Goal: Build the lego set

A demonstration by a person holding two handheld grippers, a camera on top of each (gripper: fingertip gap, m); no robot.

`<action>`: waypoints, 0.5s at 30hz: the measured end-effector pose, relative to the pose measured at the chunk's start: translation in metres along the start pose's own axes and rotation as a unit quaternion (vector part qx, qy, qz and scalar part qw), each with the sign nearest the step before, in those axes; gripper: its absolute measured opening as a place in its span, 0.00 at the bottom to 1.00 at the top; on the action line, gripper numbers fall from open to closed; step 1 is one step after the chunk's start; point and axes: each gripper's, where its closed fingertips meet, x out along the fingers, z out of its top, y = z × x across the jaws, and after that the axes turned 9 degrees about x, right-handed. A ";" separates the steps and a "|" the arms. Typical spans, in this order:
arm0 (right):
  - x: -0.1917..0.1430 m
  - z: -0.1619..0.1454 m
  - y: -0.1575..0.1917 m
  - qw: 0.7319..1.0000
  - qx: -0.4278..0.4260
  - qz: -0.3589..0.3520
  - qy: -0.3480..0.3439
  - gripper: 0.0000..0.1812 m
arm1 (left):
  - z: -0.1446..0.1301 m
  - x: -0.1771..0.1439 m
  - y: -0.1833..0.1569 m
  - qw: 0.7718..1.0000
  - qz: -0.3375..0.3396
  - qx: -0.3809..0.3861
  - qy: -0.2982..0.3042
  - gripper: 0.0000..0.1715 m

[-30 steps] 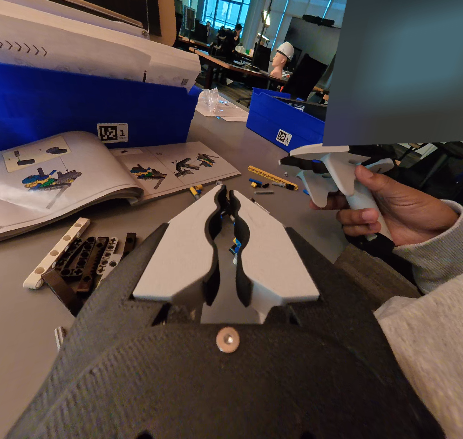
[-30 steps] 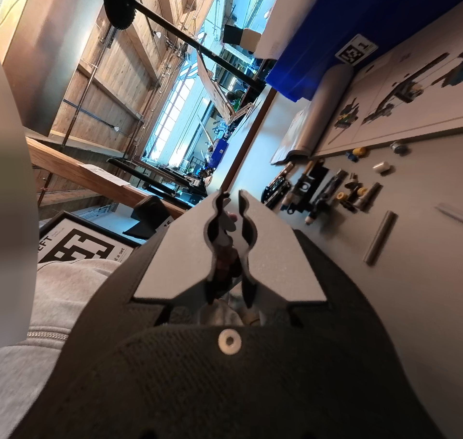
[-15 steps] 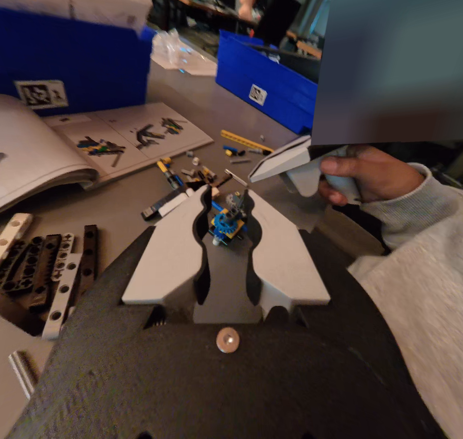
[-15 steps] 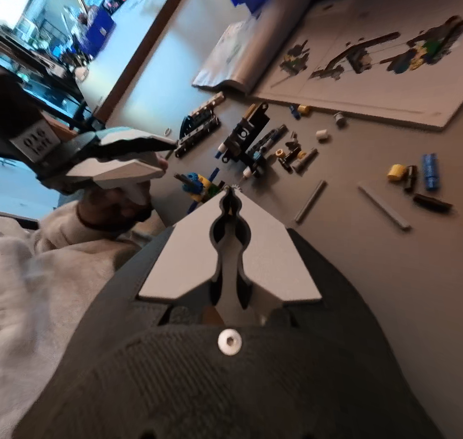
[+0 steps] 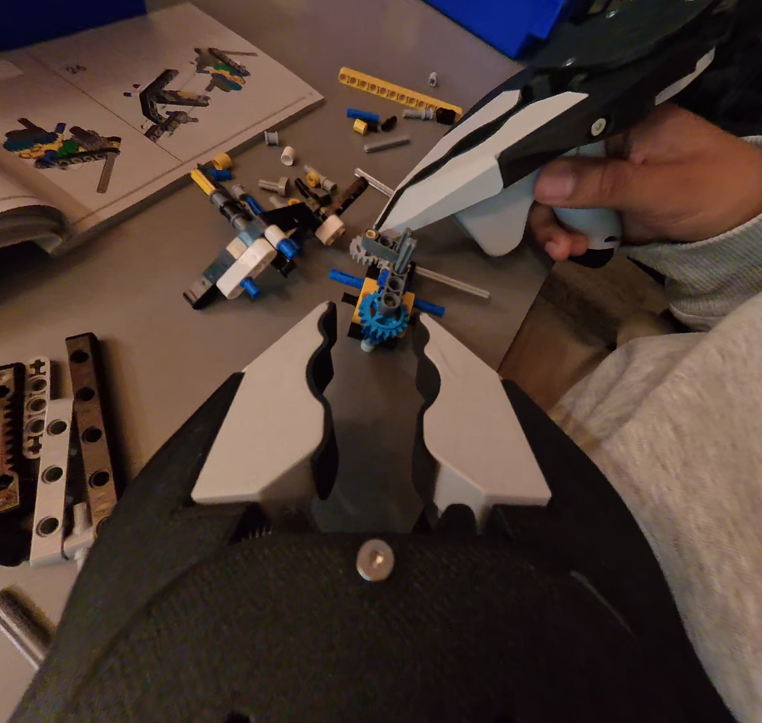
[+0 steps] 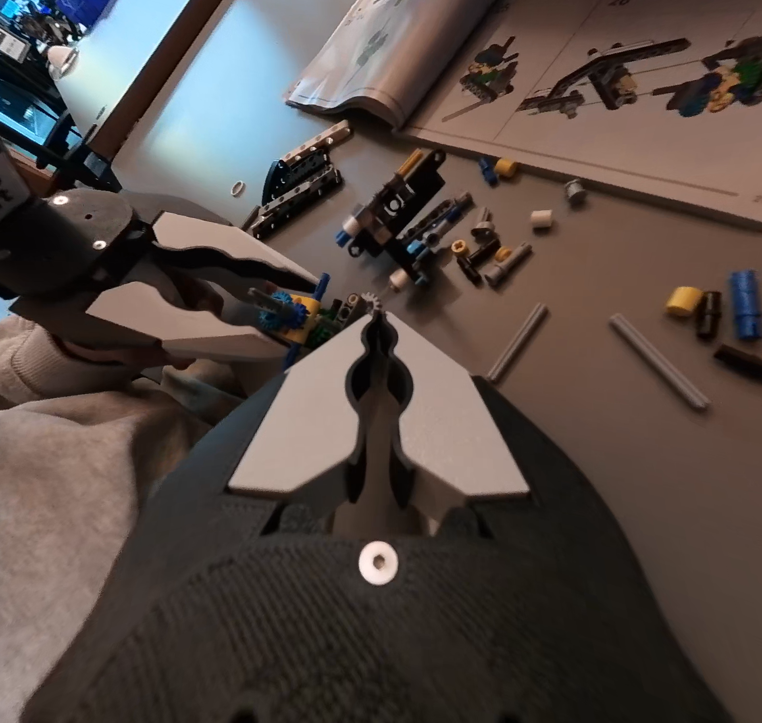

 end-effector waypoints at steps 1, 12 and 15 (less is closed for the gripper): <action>0.001 0.000 0.002 1.000 0.000 0.006 -0.001 0.00 | 0.001 0.000 0.000 1.000 -0.002 -0.004 -0.003 0.19; 0.000 0.001 0.009 0.999 0.009 0.041 -0.003 0.01 | 0.004 -0.001 -0.001 0.999 -0.031 -0.040 -0.017 0.15; -0.005 0.007 0.007 0.999 0.009 0.039 -0.020 0.03 | 0.005 -0.002 -0.001 0.998 -0.035 -0.043 -0.022 0.17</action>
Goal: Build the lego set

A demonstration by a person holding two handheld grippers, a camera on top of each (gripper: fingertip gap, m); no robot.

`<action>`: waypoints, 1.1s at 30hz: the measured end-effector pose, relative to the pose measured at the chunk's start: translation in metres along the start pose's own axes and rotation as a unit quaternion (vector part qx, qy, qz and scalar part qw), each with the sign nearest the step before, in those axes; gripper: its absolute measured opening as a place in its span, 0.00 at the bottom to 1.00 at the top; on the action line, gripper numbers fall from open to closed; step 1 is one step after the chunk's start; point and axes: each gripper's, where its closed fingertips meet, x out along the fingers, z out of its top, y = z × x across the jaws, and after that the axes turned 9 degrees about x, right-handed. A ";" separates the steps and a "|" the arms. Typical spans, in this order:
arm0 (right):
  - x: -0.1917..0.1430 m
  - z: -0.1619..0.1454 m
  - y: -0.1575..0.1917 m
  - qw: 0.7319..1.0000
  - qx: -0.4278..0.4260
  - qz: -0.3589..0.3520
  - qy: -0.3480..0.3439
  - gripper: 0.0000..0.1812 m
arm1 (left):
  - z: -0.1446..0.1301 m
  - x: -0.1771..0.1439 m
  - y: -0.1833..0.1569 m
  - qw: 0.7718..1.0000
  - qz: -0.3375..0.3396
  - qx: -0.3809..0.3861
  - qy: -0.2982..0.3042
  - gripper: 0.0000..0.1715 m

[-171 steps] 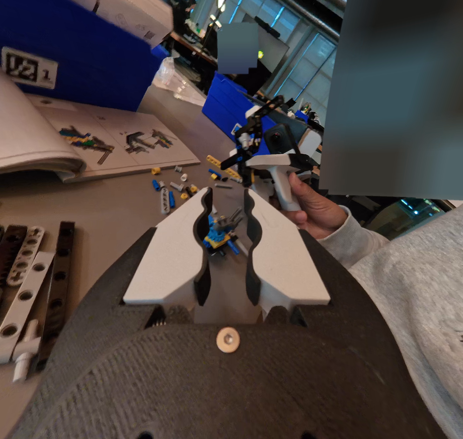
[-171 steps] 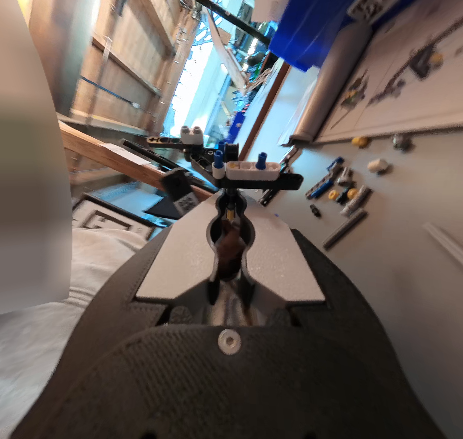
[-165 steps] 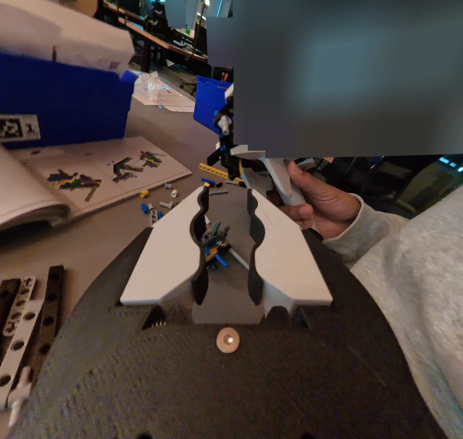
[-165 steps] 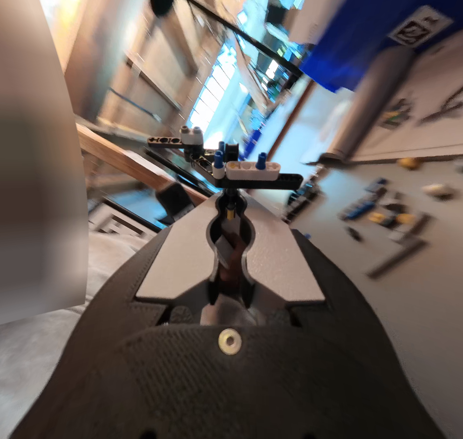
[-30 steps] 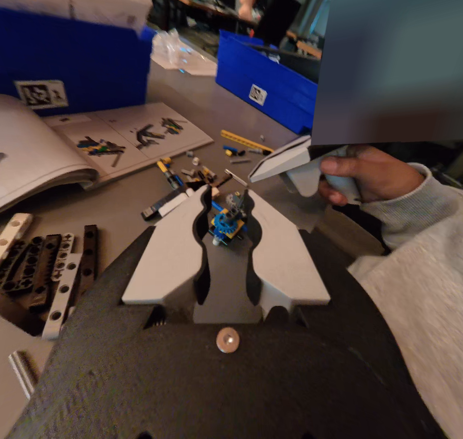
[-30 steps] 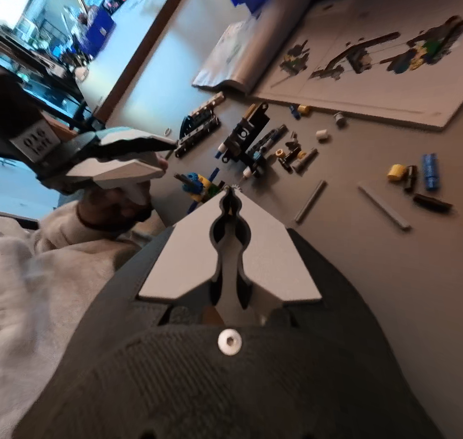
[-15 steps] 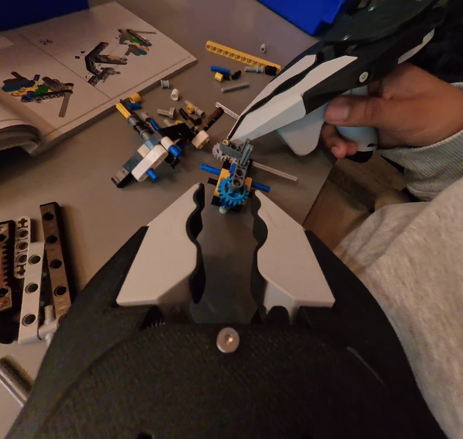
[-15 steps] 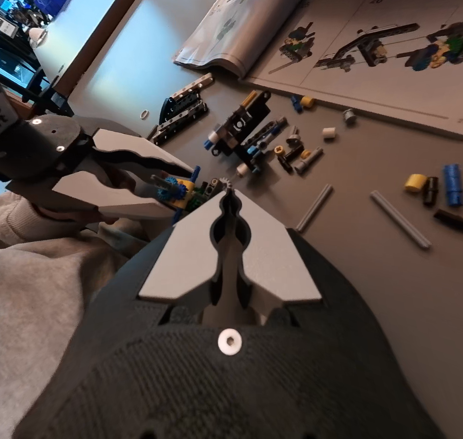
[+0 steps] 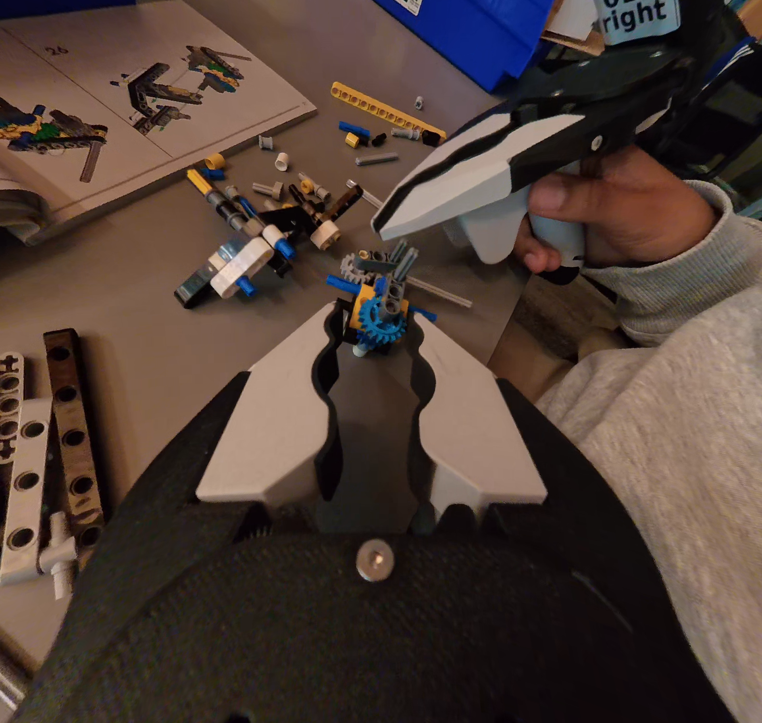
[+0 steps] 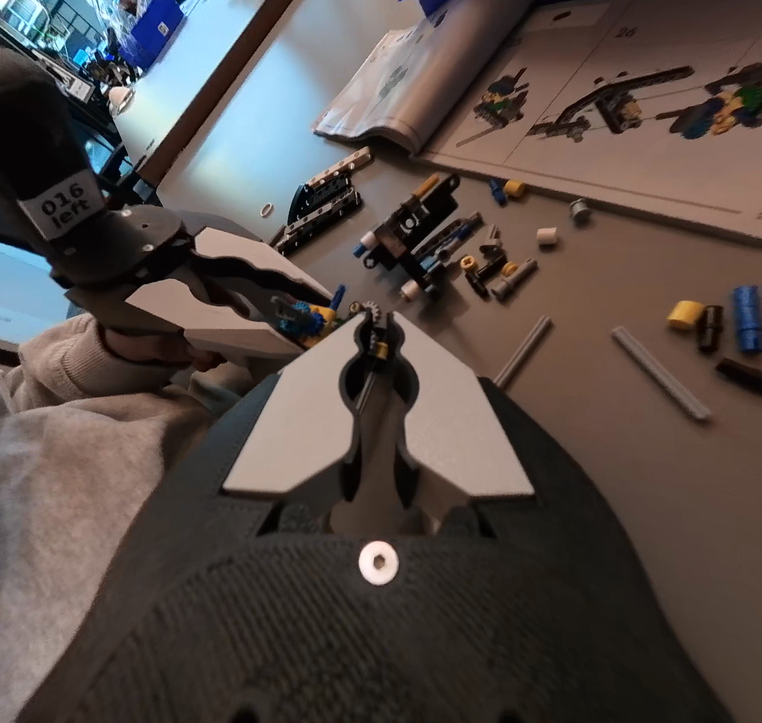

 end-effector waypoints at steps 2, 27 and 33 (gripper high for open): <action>-0.005 0.008 -0.003 1.000 0.004 -0.003 -0.022 0.05 | 0.001 -0.001 -0.001 1.000 -0.006 -0.005 -0.004 0.18; 0.011 0.030 -0.010 0.977 -0.168 -0.125 -0.023 0.01 | 0.020 -0.025 0.017 0.996 0.010 -0.046 -0.072 0.21; 0.001 0.043 0.014 0.971 -0.213 -0.084 -0.074 0.01 | 0.032 -0.036 0.027 0.991 0.033 -0.060 -0.116 0.23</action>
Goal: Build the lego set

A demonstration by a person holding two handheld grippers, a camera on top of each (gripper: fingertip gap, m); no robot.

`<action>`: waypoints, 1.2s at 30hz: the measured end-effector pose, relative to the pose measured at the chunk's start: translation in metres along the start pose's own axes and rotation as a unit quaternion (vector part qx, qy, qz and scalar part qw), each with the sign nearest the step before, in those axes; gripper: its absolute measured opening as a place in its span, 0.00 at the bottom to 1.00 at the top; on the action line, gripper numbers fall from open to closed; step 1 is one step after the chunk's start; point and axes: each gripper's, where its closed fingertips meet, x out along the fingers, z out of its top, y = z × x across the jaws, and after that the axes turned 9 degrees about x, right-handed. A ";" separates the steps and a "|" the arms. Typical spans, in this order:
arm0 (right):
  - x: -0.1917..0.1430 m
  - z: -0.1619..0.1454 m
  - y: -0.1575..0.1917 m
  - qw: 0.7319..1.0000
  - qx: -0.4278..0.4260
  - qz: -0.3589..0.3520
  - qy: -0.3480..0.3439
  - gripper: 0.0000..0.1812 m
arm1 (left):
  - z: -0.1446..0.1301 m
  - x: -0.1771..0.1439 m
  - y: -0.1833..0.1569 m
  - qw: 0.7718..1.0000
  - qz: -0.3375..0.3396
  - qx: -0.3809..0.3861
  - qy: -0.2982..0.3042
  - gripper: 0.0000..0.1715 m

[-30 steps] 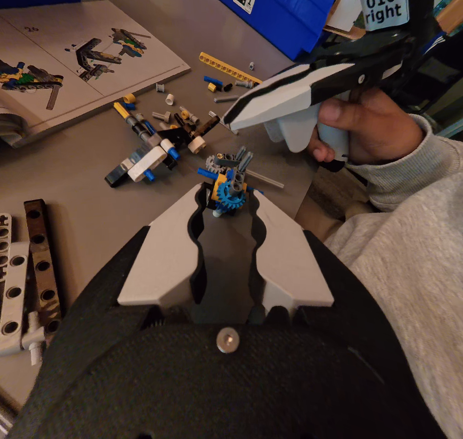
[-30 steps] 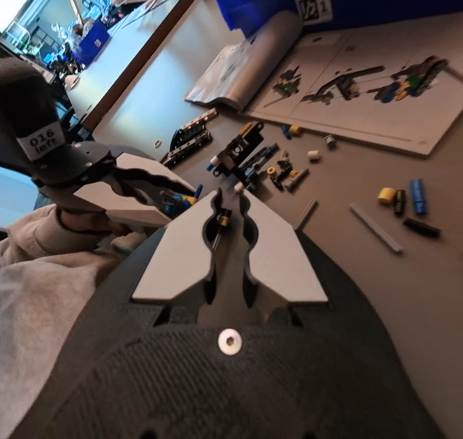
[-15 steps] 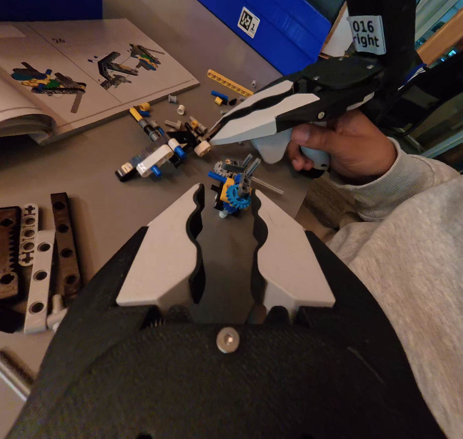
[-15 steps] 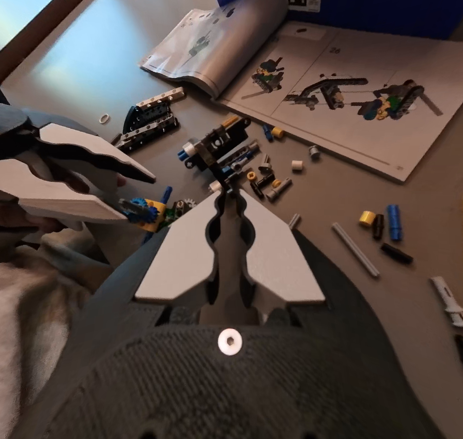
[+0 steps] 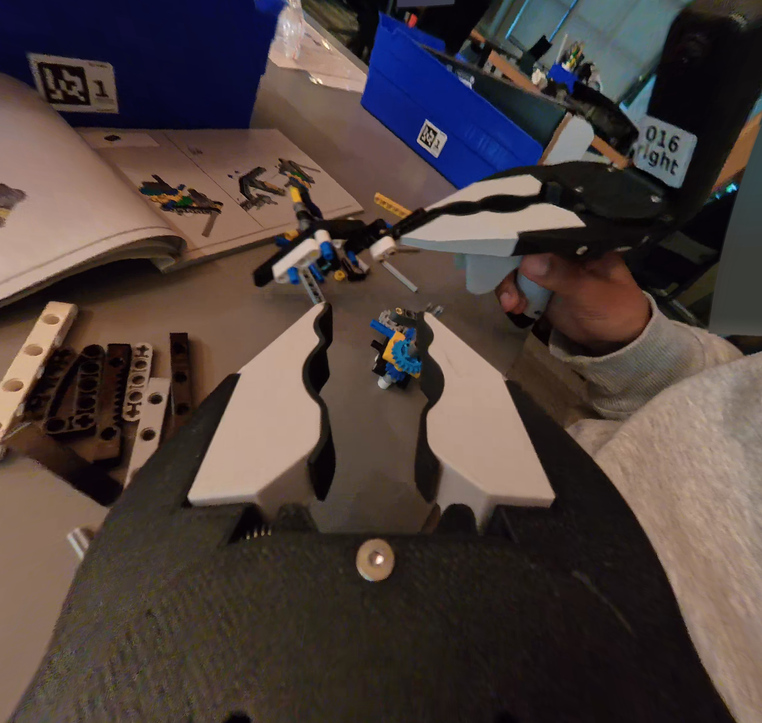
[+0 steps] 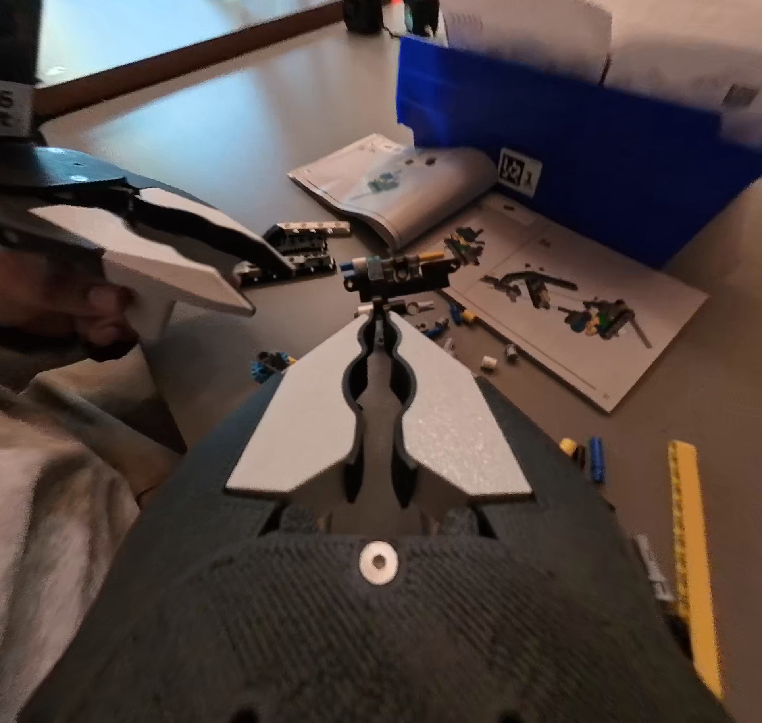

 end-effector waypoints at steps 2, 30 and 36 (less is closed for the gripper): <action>-0.008 0.008 0.006 0.999 -0.029 0.010 -0.026 0.01 | 0.007 -0.004 0.003 1.000 0.010 0.004 -0.022 0.24; 0.003 -0.013 -0.010 0.997 0.057 0.015 0.040 0.18 | 0.002 0.007 0.014 0.999 0.040 0.004 -0.002 0.21; 0.009 -0.044 -0.019 0.986 0.024 -0.015 0.166 0.17 | 0.002 0.005 0.013 0.999 0.035 -0.004 -0.009 0.21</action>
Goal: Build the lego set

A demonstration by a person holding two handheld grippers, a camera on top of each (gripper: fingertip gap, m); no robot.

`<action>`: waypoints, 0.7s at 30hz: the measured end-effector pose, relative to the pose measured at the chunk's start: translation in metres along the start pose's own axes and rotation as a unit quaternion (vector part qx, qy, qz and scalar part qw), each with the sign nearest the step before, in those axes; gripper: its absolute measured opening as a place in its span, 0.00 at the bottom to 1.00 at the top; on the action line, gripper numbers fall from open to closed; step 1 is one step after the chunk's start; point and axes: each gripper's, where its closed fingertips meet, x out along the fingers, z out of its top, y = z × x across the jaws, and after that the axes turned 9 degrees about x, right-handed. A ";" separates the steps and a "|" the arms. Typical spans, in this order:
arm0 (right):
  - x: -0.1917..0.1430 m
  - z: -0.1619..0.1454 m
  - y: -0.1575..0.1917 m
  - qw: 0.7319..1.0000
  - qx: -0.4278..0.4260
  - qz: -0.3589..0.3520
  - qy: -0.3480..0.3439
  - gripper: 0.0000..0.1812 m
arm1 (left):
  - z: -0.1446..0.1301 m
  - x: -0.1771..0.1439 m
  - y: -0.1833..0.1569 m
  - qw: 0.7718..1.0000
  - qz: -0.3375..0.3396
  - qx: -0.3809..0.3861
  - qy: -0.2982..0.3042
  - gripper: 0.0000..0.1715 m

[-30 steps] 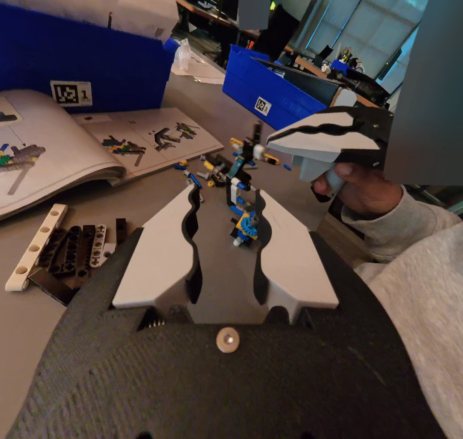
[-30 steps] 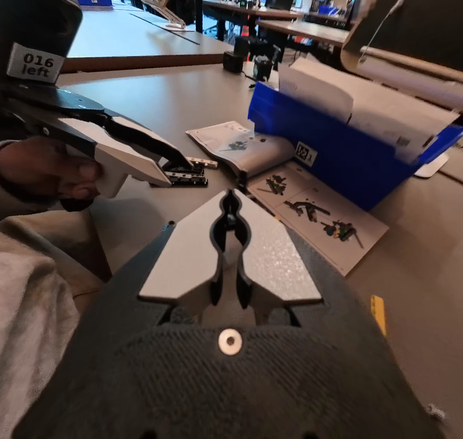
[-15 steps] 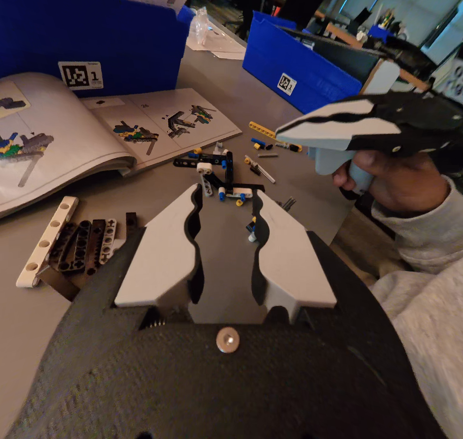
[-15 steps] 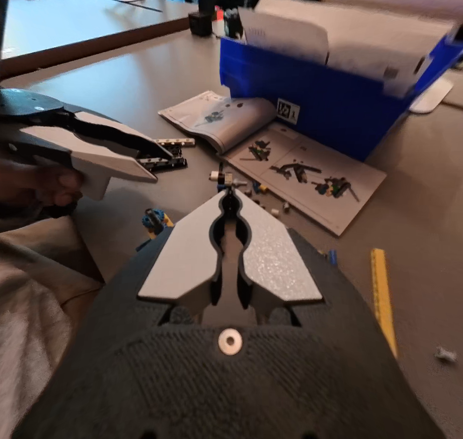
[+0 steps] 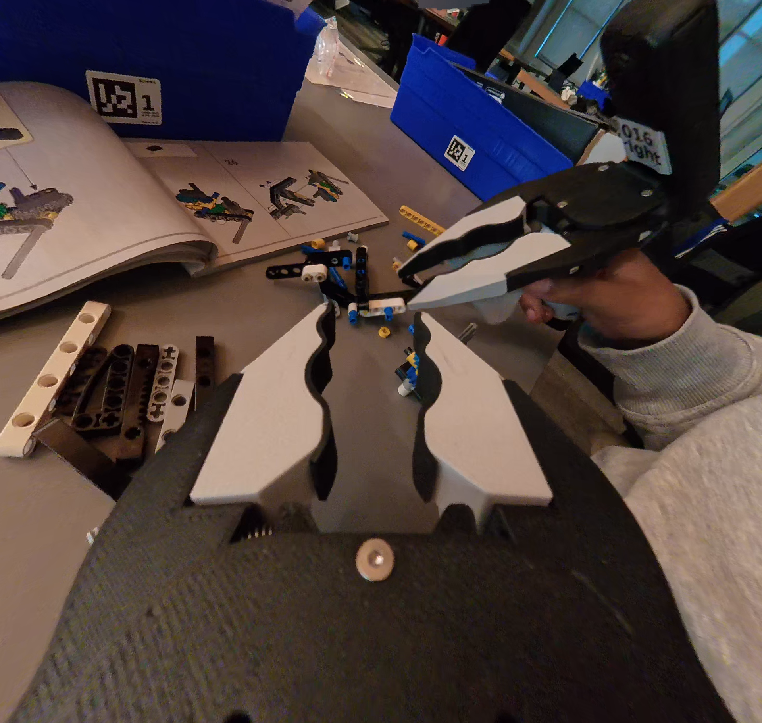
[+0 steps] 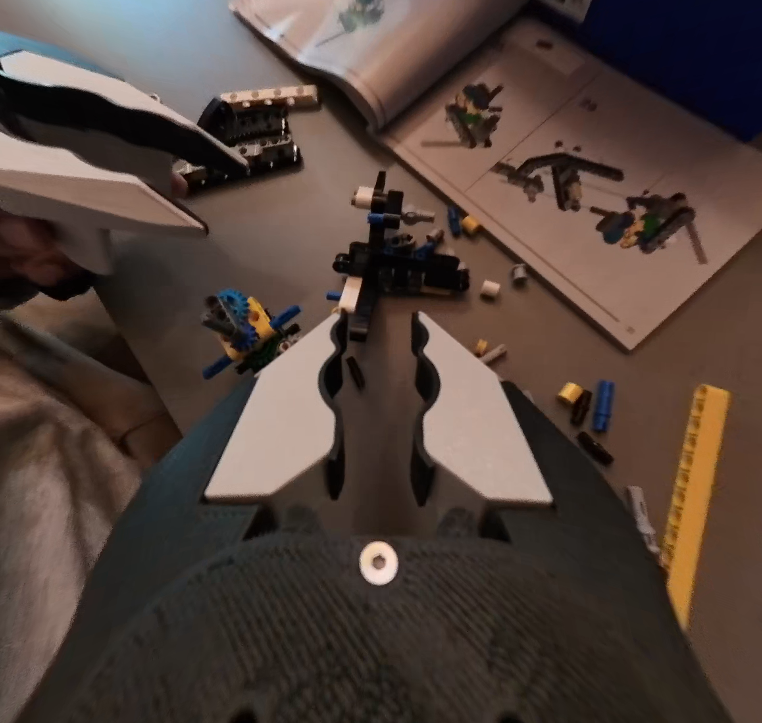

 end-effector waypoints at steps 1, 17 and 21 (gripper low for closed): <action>0.001 -0.003 0.002 1.000 0.002 0.006 0.008 0.17 | 0.000 0.000 0.000 1.000 -0.001 -0.004 -0.001 0.21; -0.010 0.038 -0.002 0.994 -0.093 -0.020 -0.056 0.04 | 0.026 -0.003 0.004 0.998 0.010 0.044 -0.038 0.23; -0.017 0.053 0.001 0.992 -0.124 -0.015 -0.017 0.03 | 0.057 0.004 -0.001 0.968 0.066 0.243 -0.019 0.24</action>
